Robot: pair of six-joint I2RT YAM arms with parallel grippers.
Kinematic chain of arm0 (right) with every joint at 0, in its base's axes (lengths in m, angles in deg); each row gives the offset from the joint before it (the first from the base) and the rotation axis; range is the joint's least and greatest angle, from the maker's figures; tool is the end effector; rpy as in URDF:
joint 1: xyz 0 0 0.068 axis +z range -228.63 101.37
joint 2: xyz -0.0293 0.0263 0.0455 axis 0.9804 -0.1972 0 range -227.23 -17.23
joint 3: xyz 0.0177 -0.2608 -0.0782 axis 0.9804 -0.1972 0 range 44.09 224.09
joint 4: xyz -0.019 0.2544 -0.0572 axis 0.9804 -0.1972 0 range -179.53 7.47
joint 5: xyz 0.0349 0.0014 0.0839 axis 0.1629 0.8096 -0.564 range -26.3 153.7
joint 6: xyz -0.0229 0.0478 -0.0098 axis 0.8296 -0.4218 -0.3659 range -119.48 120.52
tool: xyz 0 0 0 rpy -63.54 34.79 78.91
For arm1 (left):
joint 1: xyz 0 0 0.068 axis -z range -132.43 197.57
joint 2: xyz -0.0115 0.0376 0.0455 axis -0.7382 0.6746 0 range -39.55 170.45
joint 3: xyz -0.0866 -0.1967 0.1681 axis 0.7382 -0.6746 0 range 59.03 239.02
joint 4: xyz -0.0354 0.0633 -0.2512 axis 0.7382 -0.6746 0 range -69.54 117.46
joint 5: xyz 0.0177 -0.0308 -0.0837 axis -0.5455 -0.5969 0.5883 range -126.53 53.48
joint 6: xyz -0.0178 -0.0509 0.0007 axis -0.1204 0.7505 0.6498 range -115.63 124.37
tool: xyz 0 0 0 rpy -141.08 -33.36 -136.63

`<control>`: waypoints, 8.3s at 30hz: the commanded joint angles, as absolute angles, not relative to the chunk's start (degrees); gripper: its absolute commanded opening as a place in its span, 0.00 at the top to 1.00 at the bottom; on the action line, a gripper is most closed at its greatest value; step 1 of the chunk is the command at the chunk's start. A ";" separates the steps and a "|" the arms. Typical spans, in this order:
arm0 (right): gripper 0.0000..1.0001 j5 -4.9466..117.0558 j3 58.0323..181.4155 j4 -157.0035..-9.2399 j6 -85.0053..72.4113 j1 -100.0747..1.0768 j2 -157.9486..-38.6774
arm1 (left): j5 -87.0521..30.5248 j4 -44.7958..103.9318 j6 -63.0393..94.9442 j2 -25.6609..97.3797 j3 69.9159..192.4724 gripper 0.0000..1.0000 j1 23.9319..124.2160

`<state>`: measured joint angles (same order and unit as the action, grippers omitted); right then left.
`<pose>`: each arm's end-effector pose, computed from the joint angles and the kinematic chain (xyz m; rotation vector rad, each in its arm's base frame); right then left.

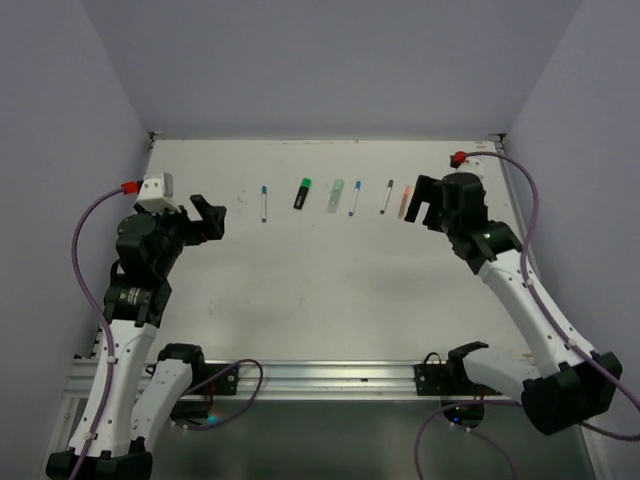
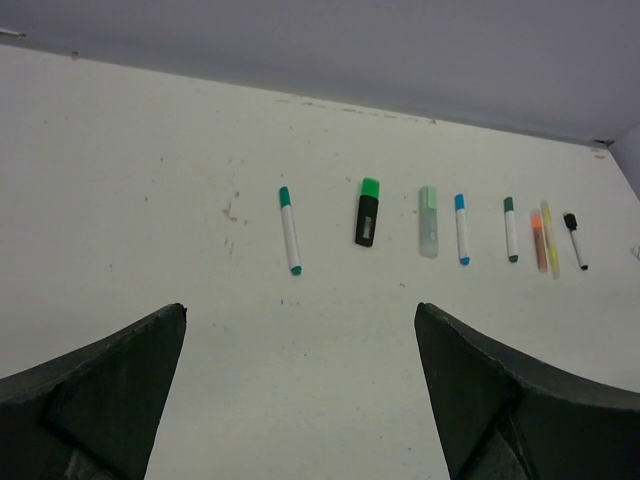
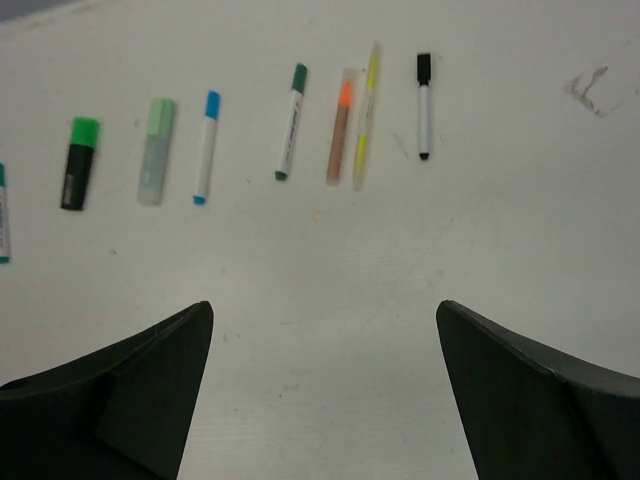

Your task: Open the pen caps

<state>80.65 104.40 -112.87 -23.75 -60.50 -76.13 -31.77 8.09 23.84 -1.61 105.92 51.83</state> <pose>0.2138 0.0590 0.3533 0.2893 2.0347 0.1522 0.1515 -0.0142 0.3535 -0.1733 1.7584 -0.3740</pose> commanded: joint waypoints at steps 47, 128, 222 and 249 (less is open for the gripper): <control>0.95 78.28 138.23 -113.82 -20.23 -76.87 -140.81 | -27.74 20.08 21.07 10.11 99.02 0.00 51.09; 0.25 60.19 93.13 -80.59 -28.74 -40.31 -76.64 | -36.88 41.09 26.00 29.89 101.83 1.00 96.18; 1.00 75.13 117.57 -65.13 -31.83 -47.41 -91.06 | -27.65 41.70 39.44 20.13 77.13 1.00 102.86; 1.00 54.57 109.23 -62.66 -38.07 -55.07 -89.13 | -41.86 34.94 33.66 11.00 82.05 0.26 102.77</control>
